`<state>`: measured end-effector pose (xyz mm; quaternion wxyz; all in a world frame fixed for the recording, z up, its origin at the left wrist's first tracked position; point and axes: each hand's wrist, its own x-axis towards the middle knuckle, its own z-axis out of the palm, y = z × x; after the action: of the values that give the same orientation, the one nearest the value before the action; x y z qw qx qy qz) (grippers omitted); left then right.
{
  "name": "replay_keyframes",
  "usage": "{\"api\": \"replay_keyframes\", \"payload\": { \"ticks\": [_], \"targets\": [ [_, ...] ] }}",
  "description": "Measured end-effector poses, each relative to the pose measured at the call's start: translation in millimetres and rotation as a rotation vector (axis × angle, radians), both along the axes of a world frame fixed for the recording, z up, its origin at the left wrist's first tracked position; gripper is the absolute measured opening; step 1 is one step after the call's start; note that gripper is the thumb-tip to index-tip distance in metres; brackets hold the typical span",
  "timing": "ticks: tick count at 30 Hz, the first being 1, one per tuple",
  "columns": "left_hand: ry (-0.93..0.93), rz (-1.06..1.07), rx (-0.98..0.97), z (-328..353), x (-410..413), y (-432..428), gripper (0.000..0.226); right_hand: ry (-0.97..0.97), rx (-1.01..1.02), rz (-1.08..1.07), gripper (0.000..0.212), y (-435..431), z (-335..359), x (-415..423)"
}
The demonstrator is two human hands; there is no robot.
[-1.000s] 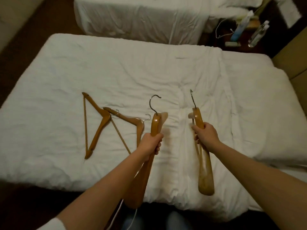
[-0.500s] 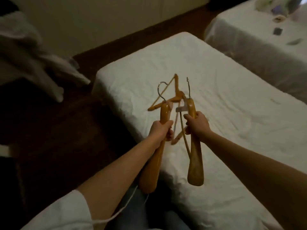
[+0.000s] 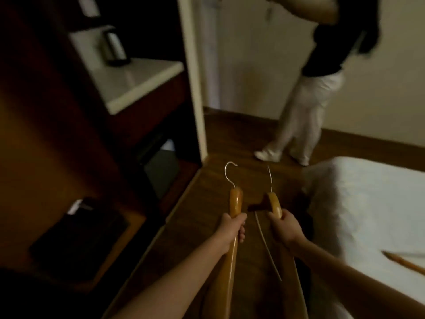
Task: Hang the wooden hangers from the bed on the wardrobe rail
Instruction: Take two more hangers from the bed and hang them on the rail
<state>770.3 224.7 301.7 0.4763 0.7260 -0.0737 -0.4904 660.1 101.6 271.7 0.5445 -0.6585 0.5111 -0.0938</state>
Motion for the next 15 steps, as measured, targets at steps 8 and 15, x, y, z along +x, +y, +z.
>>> {"api": "replay_keyframes", "payload": {
  "ticks": [8, 15],
  "targets": [
    [-0.036, 0.405, -0.021, 56.8, 109.0, 182.7, 0.014, -0.035, 0.033, 0.565, 0.021, 145.6, 52.2, 178.4],
    [-0.180, 0.778, -0.073, 130.6, 155.7, 265.7, 0.019, -0.122, -0.023, 0.981, 0.026, 228.3, 122.5, 287.8]
  ]
}}
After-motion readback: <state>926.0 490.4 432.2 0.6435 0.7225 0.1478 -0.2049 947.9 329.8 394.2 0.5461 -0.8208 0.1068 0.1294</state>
